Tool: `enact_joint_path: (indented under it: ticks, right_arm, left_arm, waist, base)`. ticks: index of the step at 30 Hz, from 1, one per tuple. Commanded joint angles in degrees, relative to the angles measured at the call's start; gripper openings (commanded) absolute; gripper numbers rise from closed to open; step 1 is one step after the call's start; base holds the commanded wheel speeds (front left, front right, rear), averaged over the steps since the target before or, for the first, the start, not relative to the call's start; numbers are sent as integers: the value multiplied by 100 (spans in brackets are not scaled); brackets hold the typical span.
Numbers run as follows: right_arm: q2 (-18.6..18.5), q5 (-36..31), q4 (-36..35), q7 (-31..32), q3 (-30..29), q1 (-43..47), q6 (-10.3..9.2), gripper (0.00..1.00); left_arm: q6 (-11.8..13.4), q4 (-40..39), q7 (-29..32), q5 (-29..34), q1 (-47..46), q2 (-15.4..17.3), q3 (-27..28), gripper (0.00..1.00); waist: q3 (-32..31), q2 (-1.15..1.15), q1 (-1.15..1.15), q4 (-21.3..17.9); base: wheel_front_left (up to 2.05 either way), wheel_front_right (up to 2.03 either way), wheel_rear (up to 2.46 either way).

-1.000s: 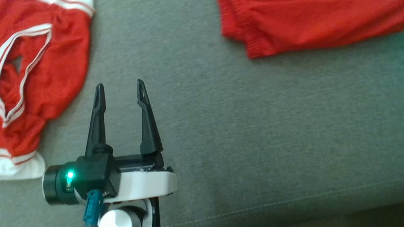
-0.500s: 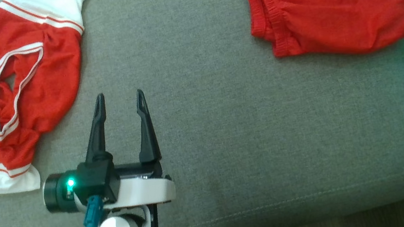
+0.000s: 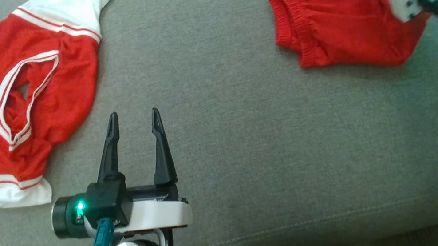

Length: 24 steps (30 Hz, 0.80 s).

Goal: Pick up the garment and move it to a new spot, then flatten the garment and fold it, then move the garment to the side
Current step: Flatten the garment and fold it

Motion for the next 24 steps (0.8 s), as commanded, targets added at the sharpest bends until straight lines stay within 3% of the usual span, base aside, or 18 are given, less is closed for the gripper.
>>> enact_joint_path:
  ticks: [1, 10, 16, 17, 18, 19, 24]
  right_arm:
    - [66, 45, -300, 56, 77, 99, -3, 0]
    - [386, -139, -1022, 199, 296, 475, -3, 0]
    - [511, -259, -1114, 368, 275, 720, -3, 0]
    - [523, -304, -1124, 357, 254, 760, -3, 26]
    - [549, -321, -1150, 333, 236, 808, -3, 70]
    - [576, -308, -1188, 279, 180, 853, -3, 100]
    - [585, -400, -1487, -247, -457, 1002, -3, 100]
  left_arm:
    - [44, -198, -29, -39, -50, 15, 139, 100]
    - [98, -184, -29, -111, -120, 15, 65, 100]
    - [117, -126, -29, -178, -169, 15, 2, 100]
    - [124, -119, -29, -188, -173, 15, 0, 100]
    - [133, -114, -29, -197, -174, 15, -1, 100]
    - [142, -109, -29, -205, -171, 15, -4, 100]
    - [189, -121, -29, -208, -128, 15, 31, 100]
  waist:
    - [20, 0, 0, 49]
    - [113, 0, 0, 237]
    - [125, 0, 0, 331]
    - [121, 0, 0, 347]
    - [114, 0, 0, 361]
    - [105, 0, 0, 372]
    - [42, 0, 0, 349]
  base:
    - [0, 0, 0]
    - [0, 0, 0]
    - [0, 0, 0]
    - [0, 0, 0]
    - [0, 0, 0]
    - [0, 0, 0]
    - [0, 0, 0]
